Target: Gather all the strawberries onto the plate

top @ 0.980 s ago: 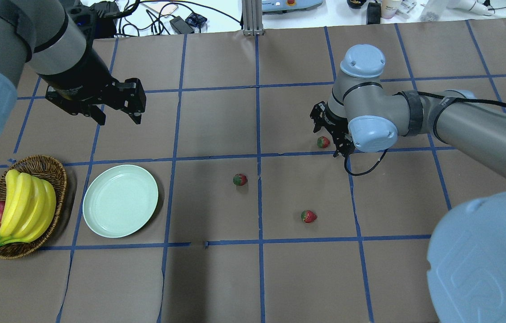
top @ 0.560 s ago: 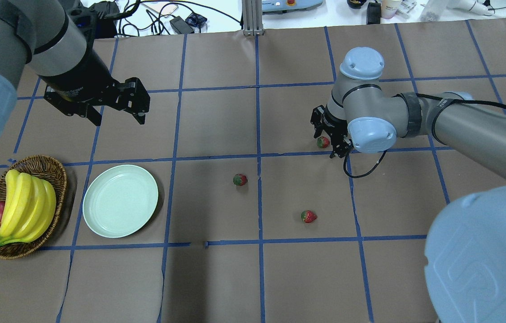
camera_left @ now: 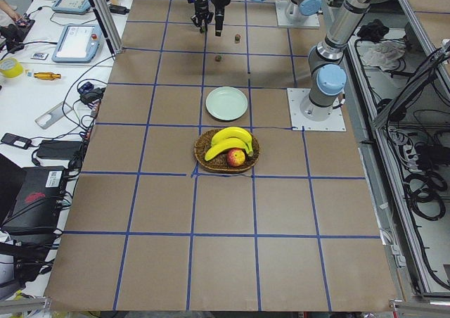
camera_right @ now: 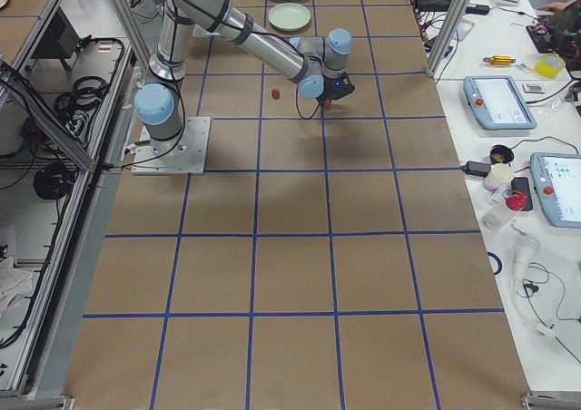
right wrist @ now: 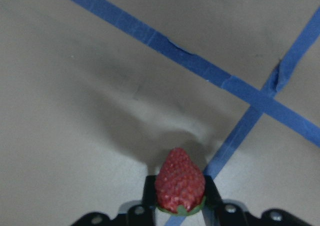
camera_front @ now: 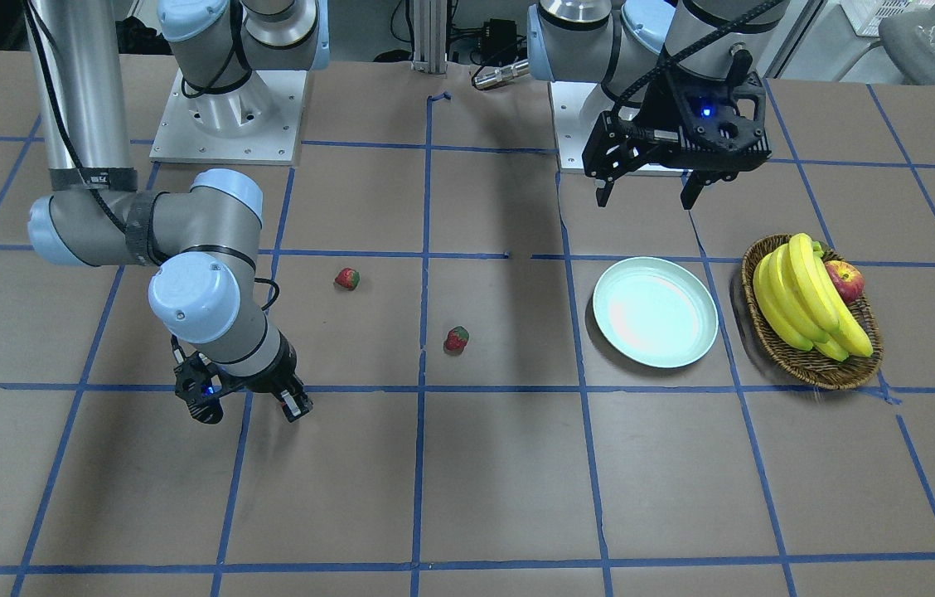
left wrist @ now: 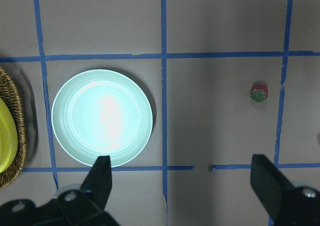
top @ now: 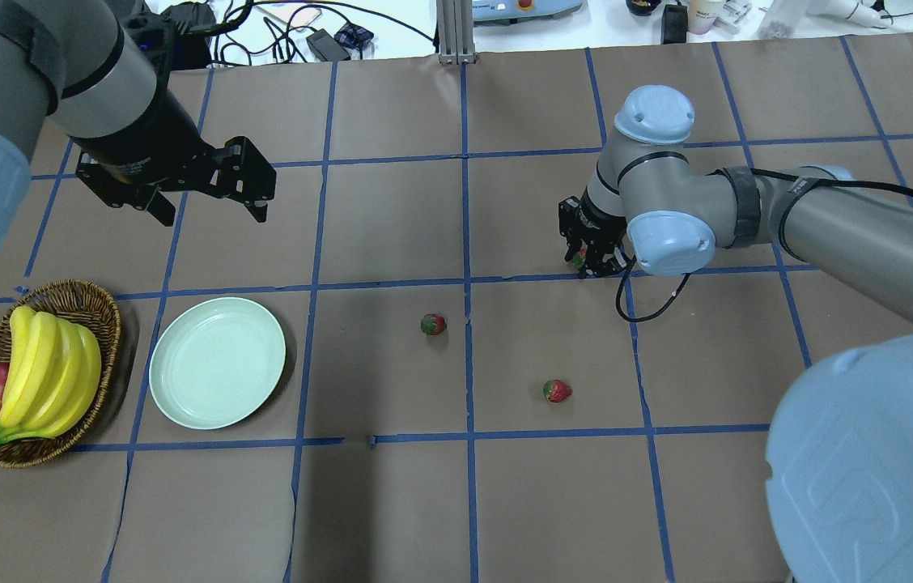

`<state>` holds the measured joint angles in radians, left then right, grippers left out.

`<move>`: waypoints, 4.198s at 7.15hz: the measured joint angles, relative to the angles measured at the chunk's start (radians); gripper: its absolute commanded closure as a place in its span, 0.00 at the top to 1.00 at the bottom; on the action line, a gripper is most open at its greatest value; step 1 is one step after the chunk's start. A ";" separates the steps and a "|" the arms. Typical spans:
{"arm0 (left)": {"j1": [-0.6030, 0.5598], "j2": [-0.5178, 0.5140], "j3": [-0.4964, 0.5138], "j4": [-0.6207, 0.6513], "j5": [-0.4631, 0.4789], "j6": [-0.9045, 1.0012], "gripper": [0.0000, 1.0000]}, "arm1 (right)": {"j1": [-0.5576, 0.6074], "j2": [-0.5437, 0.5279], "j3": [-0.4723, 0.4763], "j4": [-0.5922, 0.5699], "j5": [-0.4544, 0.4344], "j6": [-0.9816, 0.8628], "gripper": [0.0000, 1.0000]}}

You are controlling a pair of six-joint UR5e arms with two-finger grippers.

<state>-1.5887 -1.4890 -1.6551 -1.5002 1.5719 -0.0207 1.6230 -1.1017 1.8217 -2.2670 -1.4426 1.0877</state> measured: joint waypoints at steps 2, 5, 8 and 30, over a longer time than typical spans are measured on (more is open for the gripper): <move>0.001 0.001 0.000 0.000 0.002 0.002 1.00 | 0.004 -0.036 0.001 0.013 0.009 0.012 0.00; 0.002 0.001 0.000 0.000 0.001 0.002 1.00 | 0.170 -0.095 -0.010 0.037 0.077 0.140 0.00; 0.003 0.001 0.000 0.000 0.000 0.002 1.00 | 0.359 -0.073 -0.075 0.024 0.211 0.283 0.00; 0.004 0.001 0.000 0.000 -0.002 0.004 1.00 | 0.143 -0.219 0.242 0.228 -0.048 0.051 0.99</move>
<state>-1.5844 -1.4880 -1.6555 -1.5002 1.5695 -0.0169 1.7664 -1.3208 2.0642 -2.0391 -1.4908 1.1387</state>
